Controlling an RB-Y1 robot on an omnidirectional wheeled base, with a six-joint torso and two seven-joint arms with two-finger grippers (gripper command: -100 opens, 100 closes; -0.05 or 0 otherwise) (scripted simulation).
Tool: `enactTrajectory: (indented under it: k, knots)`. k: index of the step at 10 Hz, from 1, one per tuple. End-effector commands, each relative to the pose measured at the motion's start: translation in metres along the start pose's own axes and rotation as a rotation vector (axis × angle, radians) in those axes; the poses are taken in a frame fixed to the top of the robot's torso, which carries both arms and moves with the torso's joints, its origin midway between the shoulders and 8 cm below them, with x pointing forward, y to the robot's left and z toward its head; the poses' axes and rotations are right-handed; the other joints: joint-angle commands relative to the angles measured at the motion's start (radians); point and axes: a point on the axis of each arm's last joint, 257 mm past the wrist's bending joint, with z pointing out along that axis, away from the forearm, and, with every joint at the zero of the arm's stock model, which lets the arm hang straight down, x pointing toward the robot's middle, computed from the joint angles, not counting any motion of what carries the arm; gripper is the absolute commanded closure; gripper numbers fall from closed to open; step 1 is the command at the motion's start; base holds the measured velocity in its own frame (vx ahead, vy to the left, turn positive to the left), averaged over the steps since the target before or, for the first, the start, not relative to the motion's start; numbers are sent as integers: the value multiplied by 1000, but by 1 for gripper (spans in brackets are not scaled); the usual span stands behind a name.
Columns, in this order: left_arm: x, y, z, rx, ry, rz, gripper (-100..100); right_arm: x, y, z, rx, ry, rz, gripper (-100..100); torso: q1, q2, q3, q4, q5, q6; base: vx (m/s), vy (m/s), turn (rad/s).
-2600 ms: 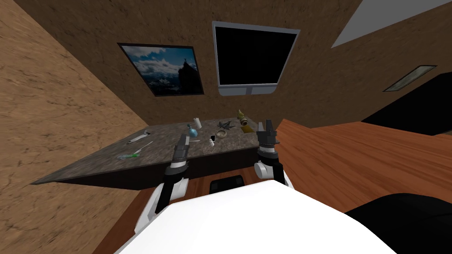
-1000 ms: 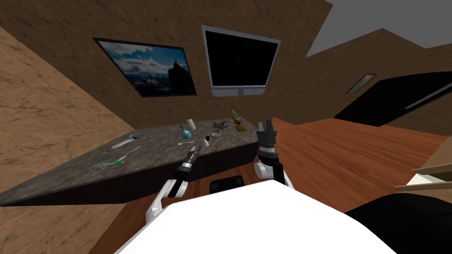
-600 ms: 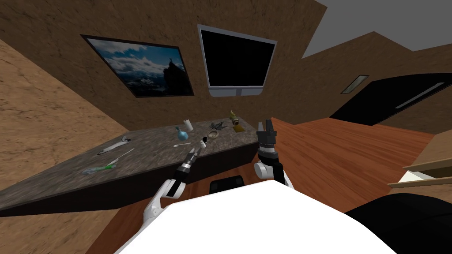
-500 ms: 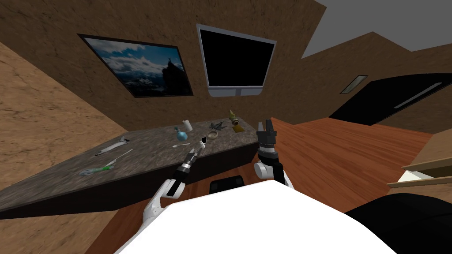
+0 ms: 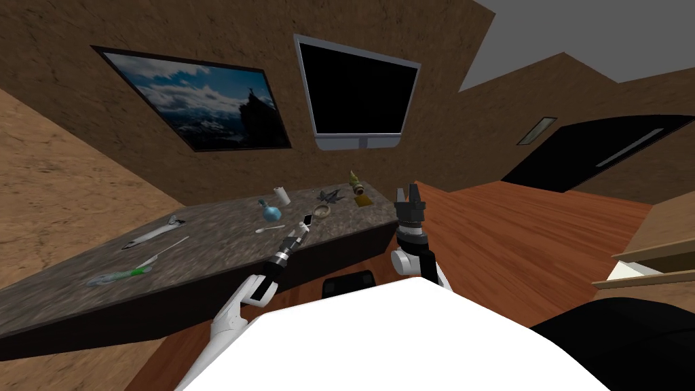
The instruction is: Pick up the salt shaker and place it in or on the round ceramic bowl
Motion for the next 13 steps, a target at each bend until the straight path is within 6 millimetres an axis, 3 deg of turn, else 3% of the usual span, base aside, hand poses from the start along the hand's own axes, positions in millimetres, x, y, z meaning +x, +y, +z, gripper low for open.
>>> enactTrajectory:
  k: [1,2,3,4,8,10,13]
  knots:
    - [0,0,0,0,0,0,-100,0,0,0,0,0,0,0,0,0,0,0,0,0,51,-28,1]
    - [0,1,0,-1,2,5,0,0,0,0,0,0,0,0,2,3,1,0,0,0,9,-6,1]
    - [0,1,0,-1,1,4,-100,0,0,0,0,0,0,0,4,5,3,1,1,0,0,0,0]
    - [0,1,0,-1,1,5,100,0,0,0,0,0,0,0,4,6,4,1,1,0,0,0,0]
    - [0,1,0,-1,1,5,100,0,0,0,0,0,0,0,5,7,4,1,1,0,0,0,0]
    - [11,6,-5,-23,18,19,-100,0,0,0,0,0,0,0,5,7,4,1,1,0,-27,38,20]
    - [22,-6,-5,-17,12,28,-100,0,0,0,0,0,0,0,10,9,5,2,2,0,-11,60,51]
